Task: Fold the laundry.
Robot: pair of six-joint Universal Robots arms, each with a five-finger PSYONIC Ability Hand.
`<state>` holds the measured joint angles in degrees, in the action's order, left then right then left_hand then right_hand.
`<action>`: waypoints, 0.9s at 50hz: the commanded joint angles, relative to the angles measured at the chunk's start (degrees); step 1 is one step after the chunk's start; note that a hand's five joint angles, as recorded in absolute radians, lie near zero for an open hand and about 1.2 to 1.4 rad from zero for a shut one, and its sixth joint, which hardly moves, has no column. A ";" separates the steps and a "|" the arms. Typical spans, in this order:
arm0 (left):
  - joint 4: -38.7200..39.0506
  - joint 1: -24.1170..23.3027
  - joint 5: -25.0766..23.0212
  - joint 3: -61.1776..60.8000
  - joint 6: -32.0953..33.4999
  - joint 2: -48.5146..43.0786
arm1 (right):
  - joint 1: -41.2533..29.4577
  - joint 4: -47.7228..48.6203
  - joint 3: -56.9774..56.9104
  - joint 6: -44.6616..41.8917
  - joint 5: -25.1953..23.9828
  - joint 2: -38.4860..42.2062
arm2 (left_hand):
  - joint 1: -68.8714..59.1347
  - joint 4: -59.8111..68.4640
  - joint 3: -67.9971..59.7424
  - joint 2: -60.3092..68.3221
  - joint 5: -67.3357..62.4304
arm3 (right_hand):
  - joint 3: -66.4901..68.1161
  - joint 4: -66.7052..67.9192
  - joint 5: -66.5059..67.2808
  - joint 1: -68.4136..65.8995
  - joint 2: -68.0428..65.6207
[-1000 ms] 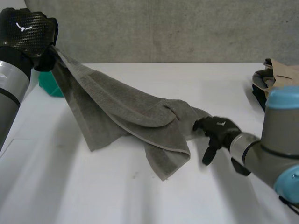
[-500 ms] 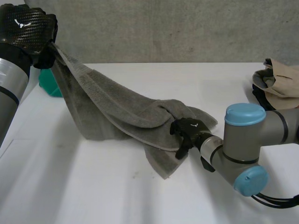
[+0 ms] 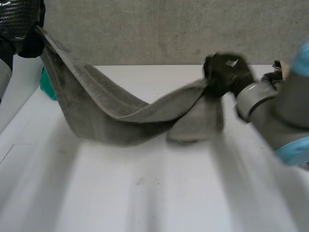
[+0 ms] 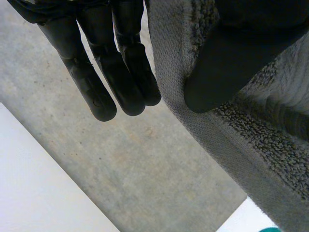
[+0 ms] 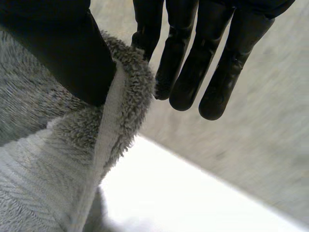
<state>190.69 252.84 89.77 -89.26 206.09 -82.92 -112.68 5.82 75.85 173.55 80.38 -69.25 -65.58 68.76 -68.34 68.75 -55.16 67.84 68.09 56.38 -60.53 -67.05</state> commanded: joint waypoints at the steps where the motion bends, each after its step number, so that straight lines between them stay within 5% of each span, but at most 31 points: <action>1: -0.05 0.11 -0.47 -2.58 0.28 1.10 | 4.83 -10.37 -4.22 -18.13 -3.65 -13.60 | -14.42 11.24 -11.66 11.25 -14.84 | 12.16 11.91 13.62 -19.47 -12.95; 10: -0.41 0.11 -0.48 -4.26 0.54 -10.66 | 3.52 -24.18 -5.54 -31.59 -3.30 -15.14 | -14.42 11.24 -11.66 11.25 -14.84 | 12.16 11.91 13.62 -19.47 -12.95; 18: 0.21 -0.24 -0.47 5.48 5.72 -29.73 | 0.79 -26.30 -9.48 -40.48 3.90 2.43 | -14.42 11.24 -11.66 11.25 -14.84 | 12.16 11.91 13.62 -19.47 -12.95; 22: 1.96 -1.38 -0.04 19.71 11.87 -38.26 | 0.44 -20.08 -20.19 -41.89 8.21 11.93 | -14.42 11.24 -11.66 11.25 -14.84 | 12.16 11.91 13.62 -19.47 -12.95; 31: 24.69 -2.18 0.66 49.87 19.35 -45.13 | -0.61 25.26 -30.86 -42.15 9.71 14.15 | -14.42 11.24 -11.66 11.25 -14.84 | 12.16 11.91 13.62 -19.47 -12.95; 37: 27.46 -3.49 2.33 44.99 19.00 -42.85 | -0.61 26.27 -25.43 -42.07 6.91 8.97 | -14.42 11.24 -11.66 11.25 -14.84 | 12.16 11.91 13.62 -19.47 -12.95; 45: 27.54 -0.95 2.16 14.49 13.12 -31.60 | 0.09 20.29 -4.42 -42.33 1.54 1.93 | -14.42 11.24 -11.66 11.25 -14.84 | 12.16 11.91 13.62 -19.47 -12.95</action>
<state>218.93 250.02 92.20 -53.40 223.33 -121.97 -113.16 31.96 56.55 131.44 85.64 -62.79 -65.58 68.81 -68.43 68.82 -55.16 67.84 68.11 56.39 -60.53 -67.20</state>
